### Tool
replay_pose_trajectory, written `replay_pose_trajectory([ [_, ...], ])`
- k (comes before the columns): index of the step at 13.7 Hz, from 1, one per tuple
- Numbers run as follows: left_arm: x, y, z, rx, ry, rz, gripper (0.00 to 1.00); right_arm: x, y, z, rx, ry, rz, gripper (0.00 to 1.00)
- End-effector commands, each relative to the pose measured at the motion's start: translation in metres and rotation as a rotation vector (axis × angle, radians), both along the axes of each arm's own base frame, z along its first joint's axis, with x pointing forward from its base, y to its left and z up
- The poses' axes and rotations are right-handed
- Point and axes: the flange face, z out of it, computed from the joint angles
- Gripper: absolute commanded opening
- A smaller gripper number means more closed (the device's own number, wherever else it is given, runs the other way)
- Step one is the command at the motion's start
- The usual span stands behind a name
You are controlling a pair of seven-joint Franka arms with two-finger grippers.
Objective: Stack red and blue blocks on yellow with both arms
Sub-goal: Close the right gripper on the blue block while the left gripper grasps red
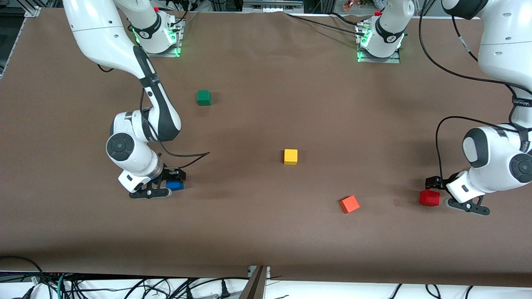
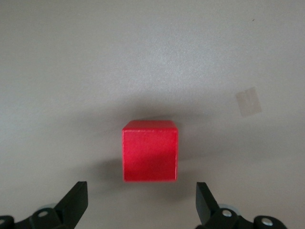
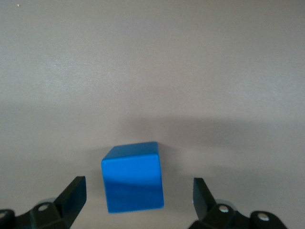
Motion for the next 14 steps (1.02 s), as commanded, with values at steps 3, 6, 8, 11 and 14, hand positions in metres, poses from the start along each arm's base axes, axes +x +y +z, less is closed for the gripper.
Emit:
replay_pose_trajectory([
  [3,0.002,-0.011,-0.019,-0.005,-0.018,-0.025,1.0,0.006,0.002,-0.014,0.008,-0.022,0.012,0.87],
  [6,0.002,-0.01,-0.026,-0.005,-0.02,-0.026,0.94,0.01,0.002,-0.008,0.015,-0.027,0.009,0.63],
  [8,0.002,-0.009,-0.027,-0.006,-0.021,-0.026,0.4,0.009,0.005,-0.003,0.017,-0.012,0.008,0.46],
  [11,0.003,-0.011,-0.02,-0.01,-0.025,-0.026,0.0,0.023,0.01,0.035,0.016,0.045,0.01,0.39],
  [14,0.012,-0.041,0.006,-0.038,-0.04,-0.039,0.0,0.027,0.014,0.084,0.02,0.083,0.014,0.39],
])
